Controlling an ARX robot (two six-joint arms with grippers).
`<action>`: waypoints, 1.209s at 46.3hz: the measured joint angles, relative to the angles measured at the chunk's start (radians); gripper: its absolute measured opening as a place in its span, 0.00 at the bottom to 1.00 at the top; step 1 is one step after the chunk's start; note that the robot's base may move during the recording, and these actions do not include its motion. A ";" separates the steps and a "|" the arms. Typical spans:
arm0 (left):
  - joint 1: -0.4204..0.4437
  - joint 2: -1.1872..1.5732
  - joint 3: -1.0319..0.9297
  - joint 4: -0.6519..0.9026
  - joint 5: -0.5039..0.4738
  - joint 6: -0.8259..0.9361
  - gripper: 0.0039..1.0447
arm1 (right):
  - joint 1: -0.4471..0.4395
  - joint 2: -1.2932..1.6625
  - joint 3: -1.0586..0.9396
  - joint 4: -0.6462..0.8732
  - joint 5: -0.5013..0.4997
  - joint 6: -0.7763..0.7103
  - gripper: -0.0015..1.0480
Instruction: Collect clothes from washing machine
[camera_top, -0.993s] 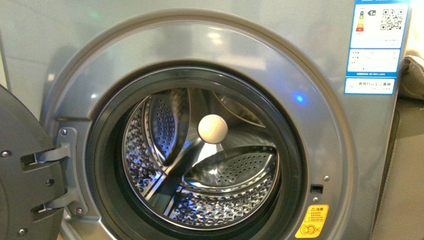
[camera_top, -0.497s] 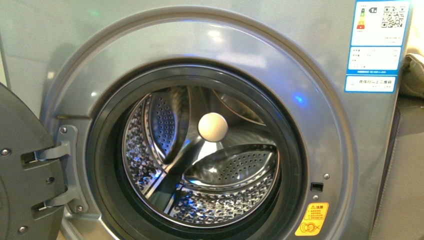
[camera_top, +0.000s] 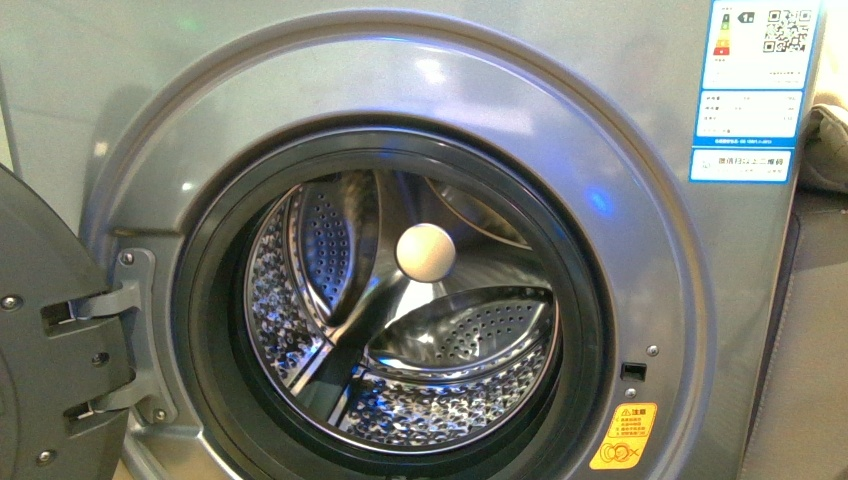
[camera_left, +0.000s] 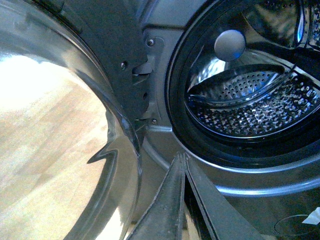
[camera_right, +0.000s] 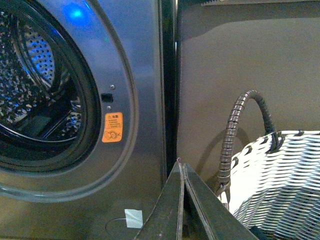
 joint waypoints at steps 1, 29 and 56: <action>0.000 -0.005 -0.003 -0.002 0.000 0.000 0.03 | 0.000 0.000 0.000 0.000 0.000 0.000 0.02; 0.000 -0.248 -0.073 -0.175 0.000 0.000 0.03 | 0.000 0.000 0.000 0.000 0.000 0.000 0.02; 0.000 -0.251 -0.073 -0.175 0.000 0.000 0.27 | 0.000 0.000 0.000 0.000 0.000 -0.001 0.17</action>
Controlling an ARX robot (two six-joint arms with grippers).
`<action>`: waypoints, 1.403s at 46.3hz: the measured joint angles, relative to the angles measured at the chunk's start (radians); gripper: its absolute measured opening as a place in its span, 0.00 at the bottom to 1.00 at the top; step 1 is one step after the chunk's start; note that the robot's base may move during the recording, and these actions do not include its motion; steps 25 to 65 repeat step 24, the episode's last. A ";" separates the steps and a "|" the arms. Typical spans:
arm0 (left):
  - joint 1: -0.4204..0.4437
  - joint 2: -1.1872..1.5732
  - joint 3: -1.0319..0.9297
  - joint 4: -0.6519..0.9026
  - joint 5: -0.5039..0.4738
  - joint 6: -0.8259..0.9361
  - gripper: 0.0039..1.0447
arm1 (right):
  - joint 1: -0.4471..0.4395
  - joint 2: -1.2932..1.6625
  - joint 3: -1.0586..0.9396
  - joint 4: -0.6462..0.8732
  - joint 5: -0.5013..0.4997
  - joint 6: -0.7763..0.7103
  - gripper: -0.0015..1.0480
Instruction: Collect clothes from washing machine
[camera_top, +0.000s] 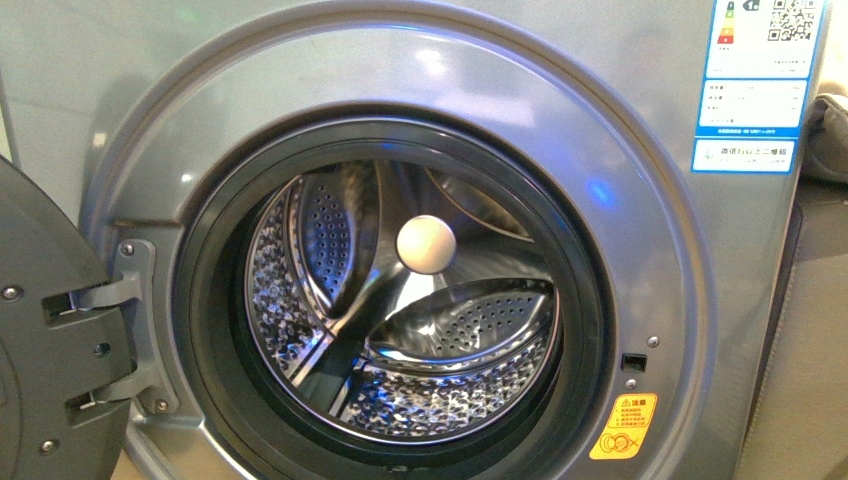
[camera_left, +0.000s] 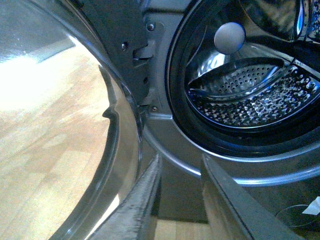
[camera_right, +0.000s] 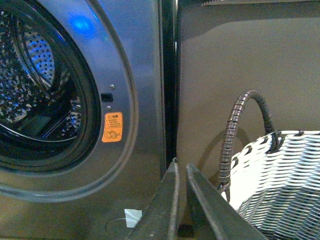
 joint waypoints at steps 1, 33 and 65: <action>0.000 0.000 0.000 0.000 0.000 0.000 0.30 | 0.000 0.000 0.000 0.000 0.000 0.000 0.20; 0.000 0.000 0.000 0.000 0.000 0.000 0.94 | 0.000 0.000 0.000 0.000 0.000 0.001 0.93; 0.000 0.000 0.000 0.000 0.000 0.000 0.94 | 0.000 0.000 0.000 0.000 0.000 0.001 0.93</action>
